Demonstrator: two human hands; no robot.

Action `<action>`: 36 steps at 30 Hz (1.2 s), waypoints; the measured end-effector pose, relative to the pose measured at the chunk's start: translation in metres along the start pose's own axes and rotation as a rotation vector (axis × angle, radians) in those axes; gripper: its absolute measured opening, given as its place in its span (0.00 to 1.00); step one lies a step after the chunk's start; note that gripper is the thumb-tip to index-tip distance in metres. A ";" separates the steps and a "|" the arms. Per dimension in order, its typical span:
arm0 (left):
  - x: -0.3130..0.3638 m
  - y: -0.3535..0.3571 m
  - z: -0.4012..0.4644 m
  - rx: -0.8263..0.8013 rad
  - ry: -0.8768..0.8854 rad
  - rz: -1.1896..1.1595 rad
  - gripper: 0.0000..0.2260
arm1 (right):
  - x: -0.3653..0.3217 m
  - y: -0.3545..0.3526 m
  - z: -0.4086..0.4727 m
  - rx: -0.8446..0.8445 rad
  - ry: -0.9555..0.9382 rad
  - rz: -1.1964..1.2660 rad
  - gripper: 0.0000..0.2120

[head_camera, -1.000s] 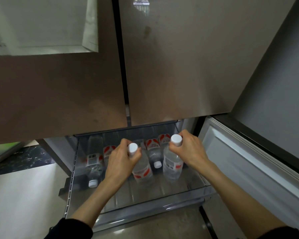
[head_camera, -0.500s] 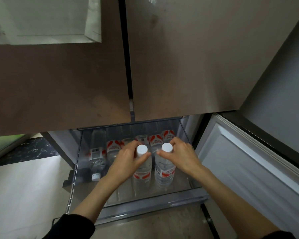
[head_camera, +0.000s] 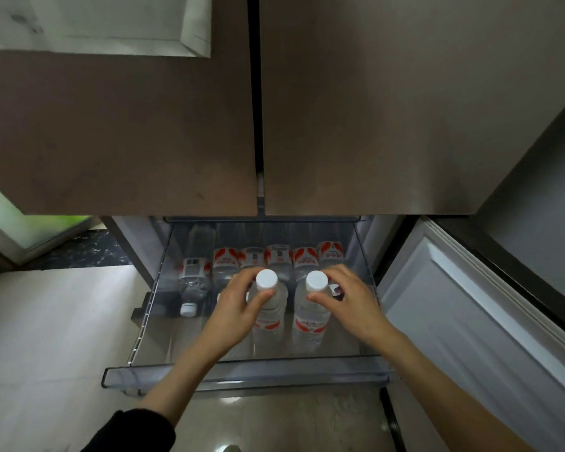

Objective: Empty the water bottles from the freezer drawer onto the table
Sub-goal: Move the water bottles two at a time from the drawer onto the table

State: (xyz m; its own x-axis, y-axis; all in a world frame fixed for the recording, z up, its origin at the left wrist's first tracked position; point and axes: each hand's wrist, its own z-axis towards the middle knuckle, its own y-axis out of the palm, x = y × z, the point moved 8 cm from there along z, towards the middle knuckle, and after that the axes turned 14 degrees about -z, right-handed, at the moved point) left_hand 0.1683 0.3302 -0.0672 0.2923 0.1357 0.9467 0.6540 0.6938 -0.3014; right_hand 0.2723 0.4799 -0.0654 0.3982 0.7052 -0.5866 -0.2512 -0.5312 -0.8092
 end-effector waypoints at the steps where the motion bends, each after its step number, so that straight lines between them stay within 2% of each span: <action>1: 0.001 -0.002 0.000 0.042 0.000 -0.005 0.11 | -0.003 0.001 0.002 0.015 -0.023 0.000 0.15; 5: 0.012 -0.027 -0.001 0.216 -0.007 -0.099 0.11 | -0.022 -0.007 0.008 0.097 -0.090 0.079 0.12; 8: 0.039 -0.062 -0.010 0.375 0.042 -0.146 0.09 | -0.060 -0.021 0.010 0.148 -0.223 0.128 0.10; 12: 0.089 -0.126 -0.039 0.564 0.147 -0.194 0.08 | -0.140 -0.040 0.006 0.222 -0.408 0.186 0.15; 18: 0.142 -0.240 -0.123 0.818 0.268 -0.108 0.10 | -0.285 -0.029 -0.021 0.241 -0.655 0.234 0.13; 21: 0.145 -0.295 -0.192 0.938 0.267 -0.045 0.03 | -0.352 0.006 -0.046 0.169 -0.714 0.310 0.06; 23: 0.139 -0.330 -0.244 1.007 0.233 0.020 0.04 | -0.397 0.040 -0.068 0.096 -0.752 0.352 0.04; 28: 0.104 -0.400 -0.374 1.122 0.056 0.170 0.06 | -0.488 0.145 -0.127 -0.092 -0.803 0.385 0.10; 30: 0.091 -0.423 -0.424 1.167 -0.016 0.224 0.08 | -0.522 0.185 -0.152 -0.168 -0.827 0.392 0.09; 36: 0.060 -0.489 -0.567 1.350 -0.184 0.291 0.11 | -0.633 0.289 -0.231 -0.316 -1.050 0.314 0.10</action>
State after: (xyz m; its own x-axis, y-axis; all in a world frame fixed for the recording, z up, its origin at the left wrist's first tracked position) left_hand 0.2616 -0.4018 0.0721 0.1361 0.4085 0.9025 -0.6158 0.7486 -0.2460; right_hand 0.1515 -0.2285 0.0802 -0.6156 0.4855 -0.6208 0.0835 -0.7431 -0.6639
